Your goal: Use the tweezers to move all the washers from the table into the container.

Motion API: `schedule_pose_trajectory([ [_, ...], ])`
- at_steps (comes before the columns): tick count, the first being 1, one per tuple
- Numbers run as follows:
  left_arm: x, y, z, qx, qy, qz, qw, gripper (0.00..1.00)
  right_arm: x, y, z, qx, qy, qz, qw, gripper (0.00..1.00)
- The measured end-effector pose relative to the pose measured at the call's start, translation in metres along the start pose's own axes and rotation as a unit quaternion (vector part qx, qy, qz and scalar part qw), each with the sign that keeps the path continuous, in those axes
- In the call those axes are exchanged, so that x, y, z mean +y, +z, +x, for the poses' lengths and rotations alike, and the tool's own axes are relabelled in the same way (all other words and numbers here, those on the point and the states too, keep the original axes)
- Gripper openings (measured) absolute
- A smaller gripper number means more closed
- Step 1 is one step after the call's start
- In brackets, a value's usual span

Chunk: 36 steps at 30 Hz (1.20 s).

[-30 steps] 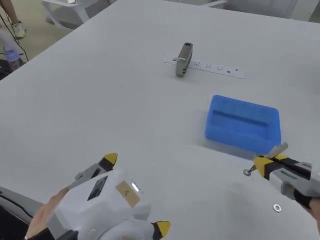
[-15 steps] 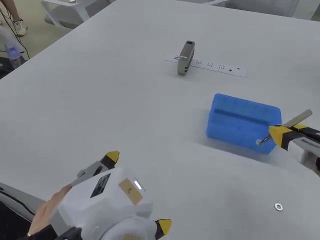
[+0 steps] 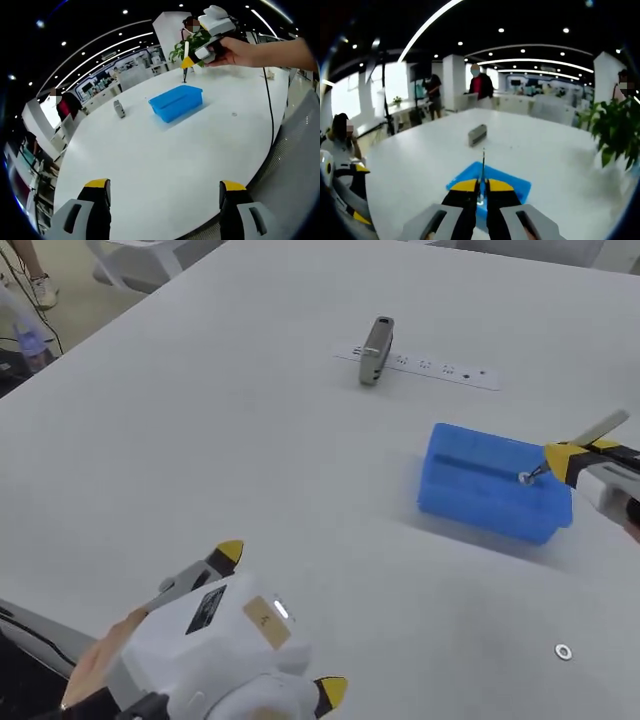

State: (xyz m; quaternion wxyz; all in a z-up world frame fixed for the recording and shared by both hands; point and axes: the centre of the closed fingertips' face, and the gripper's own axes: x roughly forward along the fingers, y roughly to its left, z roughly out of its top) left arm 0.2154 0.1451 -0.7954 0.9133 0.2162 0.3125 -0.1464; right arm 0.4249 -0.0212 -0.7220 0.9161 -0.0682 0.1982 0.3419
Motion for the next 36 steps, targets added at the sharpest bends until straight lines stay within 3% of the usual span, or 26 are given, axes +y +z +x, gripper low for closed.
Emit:
schedule_pose_trajectory([
  [11,-0.001,-0.001,0.000,0.004,-0.001,0.003,1.0000,0.92,-0.013,-0.040,0.033,0.047,-0.011,0.008,0.9988,0.02],
  [20,-0.001,-0.002,0.000,0.007,-0.001,0.003,1.0000,0.91,-0.015,-0.057,0.048,0.070,-0.008,0.000,0.9975,0.02],
  [36,-0.002,-0.004,0.001,0.010,-0.005,0.003,0.9999,0.90,-0.010,-0.072,0.059,0.083,-0.007,-0.001,0.9965,0.03],
])
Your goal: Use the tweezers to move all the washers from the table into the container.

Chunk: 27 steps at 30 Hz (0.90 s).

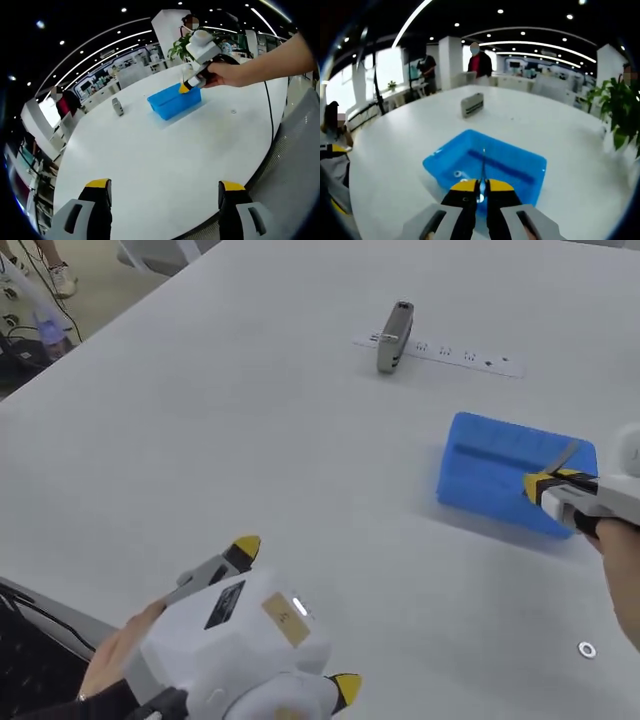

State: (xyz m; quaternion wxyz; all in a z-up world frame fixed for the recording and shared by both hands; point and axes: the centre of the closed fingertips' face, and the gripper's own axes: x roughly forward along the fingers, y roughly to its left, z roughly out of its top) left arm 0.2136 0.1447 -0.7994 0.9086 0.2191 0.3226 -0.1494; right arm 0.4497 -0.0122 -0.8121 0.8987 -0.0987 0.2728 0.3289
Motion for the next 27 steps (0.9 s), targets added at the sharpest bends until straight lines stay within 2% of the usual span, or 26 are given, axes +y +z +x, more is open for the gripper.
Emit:
schedule_pose_trajectory([
  [8,0.000,0.001,0.000,-0.002,0.000,-0.002,1.0000,0.90,0.001,-0.001,-0.001,-0.004,0.001,0.005,1.0000,0.04],
  [11,0.001,0.004,-0.001,-0.010,0.001,-0.003,0.9999,0.91,0.000,0.004,-0.005,-0.011,-0.003,0.004,0.9999,0.04],
  [14,0.001,0.008,-0.003,-0.023,-0.001,-0.007,0.9997,0.92,-0.003,0.023,-0.019,-0.037,-0.006,0.010,0.9993,0.04],
  [18,0.000,0.007,-0.002,-0.020,-0.003,-0.004,0.9998,0.93,-0.005,0.041,-0.045,-0.066,-0.005,0.011,0.9977,0.04],
  [21,-0.001,0.008,-0.002,-0.023,-0.004,-0.004,0.9997,0.93,-0.004,0.045,-0.067,-0.078,-0.010,0.004,0.9969,0.03],
  [27,-0.001,0.010,-0.003,-0.026,-0.004,-0.002,0.9997,0.93,-0.002,0.035,-0.100,-0.090,-0.019,0.010,0.9957,0.04],
])
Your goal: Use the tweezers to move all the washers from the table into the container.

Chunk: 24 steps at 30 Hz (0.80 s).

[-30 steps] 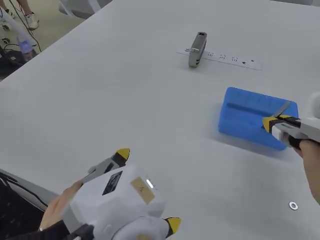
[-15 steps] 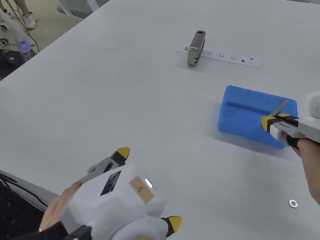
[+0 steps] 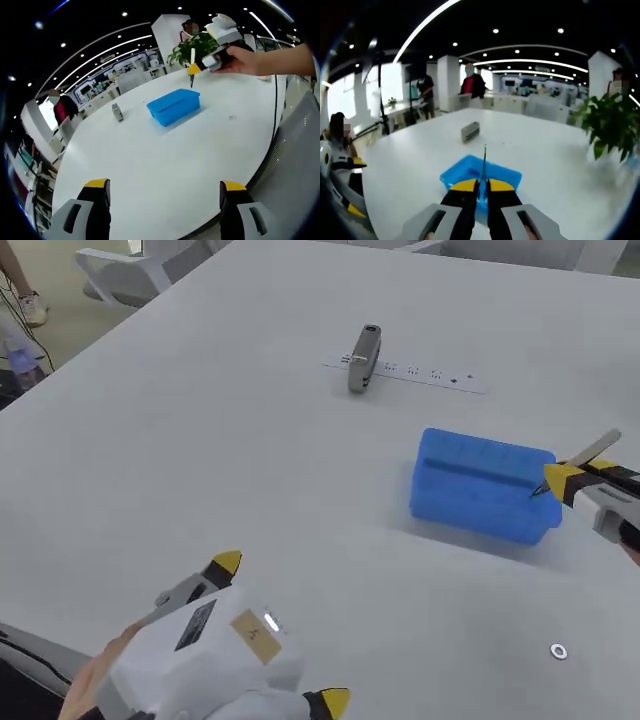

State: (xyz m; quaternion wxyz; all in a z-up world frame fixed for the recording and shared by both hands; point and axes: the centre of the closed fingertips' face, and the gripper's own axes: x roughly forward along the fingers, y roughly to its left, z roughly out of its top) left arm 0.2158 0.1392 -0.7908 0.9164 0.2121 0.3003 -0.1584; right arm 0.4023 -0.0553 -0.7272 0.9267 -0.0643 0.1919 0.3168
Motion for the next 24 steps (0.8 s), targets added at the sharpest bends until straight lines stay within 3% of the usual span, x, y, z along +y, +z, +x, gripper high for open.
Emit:
schedule_pose_trajectory([
  [5,-0.002,-0.001,0.001,0.002,-0.004,0.004,1.0000,0.93,0.000,-0.008,-0.020,0.001,-0.007,0.010,0.9999,0.04],
  [10,-0.003,0.001,0.000,-0.002,-0.006,0.006,1.0000,0.93,0.006,-0.026,-0.040,0.014,-0.007,0.022,0.9996,0.04],
  [17,0.000,0.002,0.000,-0.004,-0.002,-0.004,1.0000,0.93,0.008,-0.045,-0.057,0.031,-0.019,0.034,0.9988,0.04],
  [20,-0.004,-0.001,0.002,0.004,-0.004,0.013,0.9999,0.92,0.010,-0.054,-0.062,0.039,-0.020,0.044,0.9980,0.04],
  [24,-0.003,-0.001,0.001,0.002,-0.003,0.013,0.9999,0.92,0.016,-0.064,-0.066,0.053,-0.020,0.052,0.9971,0.04],
])
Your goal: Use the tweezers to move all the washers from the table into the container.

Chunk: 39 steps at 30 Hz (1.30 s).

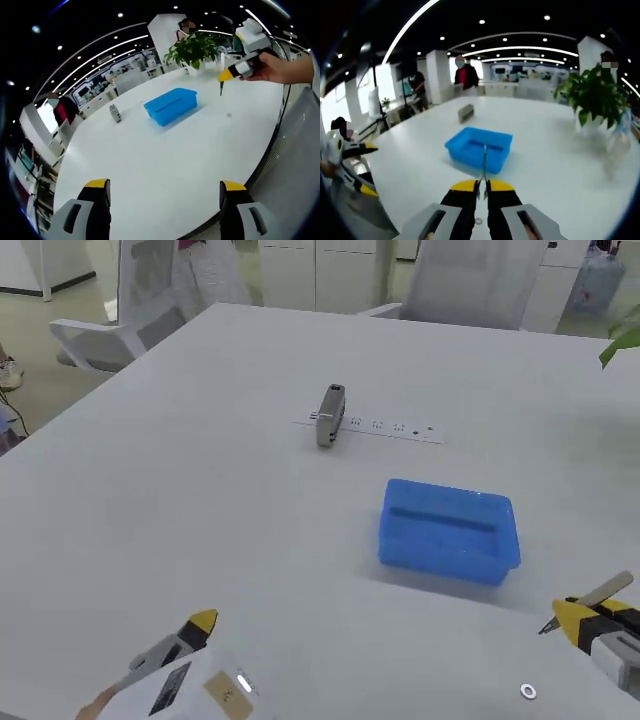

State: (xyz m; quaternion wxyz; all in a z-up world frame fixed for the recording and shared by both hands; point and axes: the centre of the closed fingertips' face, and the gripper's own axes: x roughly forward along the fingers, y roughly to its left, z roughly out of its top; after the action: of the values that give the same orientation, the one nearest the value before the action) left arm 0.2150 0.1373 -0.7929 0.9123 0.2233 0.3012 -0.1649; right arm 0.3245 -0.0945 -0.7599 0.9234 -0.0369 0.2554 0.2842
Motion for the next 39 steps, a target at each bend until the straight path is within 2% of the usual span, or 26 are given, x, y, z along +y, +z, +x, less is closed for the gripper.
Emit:
schedule_pose_trajectory([
  [5,0.005,-0.007,0.002,0.018,0.010,-0.014,0.9997,0.94,-0.002,-0.014,0.000,0.016,-0.007,0.009,0.9998,0.04],
  [14,0.005,-0.007,0.002,0.017,0.012,-0.007,0.9998,0.93,0.005,-0.042,0.011,0.063,0.001,0.008,0.9980,0.04],
  [18,0.006,-0.007,0.002,0.016,0.014,-0.008,0.9997,0.93,-0.001,-0.051,0.015,0.077,0.002,-0.001,0.9970,0.04],
  [26,0.007,-0.005,0.001,0.011,0.015,-0.011,0.9998,0.91,-0.010,-0.054,0.017,0.078,-0.008,-0.005,0.9969,0.04],
  [39,0.007,-0.005,0.000,0.011,0.018,-0.011,0.9997,0.91,-0.008,-0.060,0.017,0.084,-0.008,-0.013,0.9963,0.03],
])
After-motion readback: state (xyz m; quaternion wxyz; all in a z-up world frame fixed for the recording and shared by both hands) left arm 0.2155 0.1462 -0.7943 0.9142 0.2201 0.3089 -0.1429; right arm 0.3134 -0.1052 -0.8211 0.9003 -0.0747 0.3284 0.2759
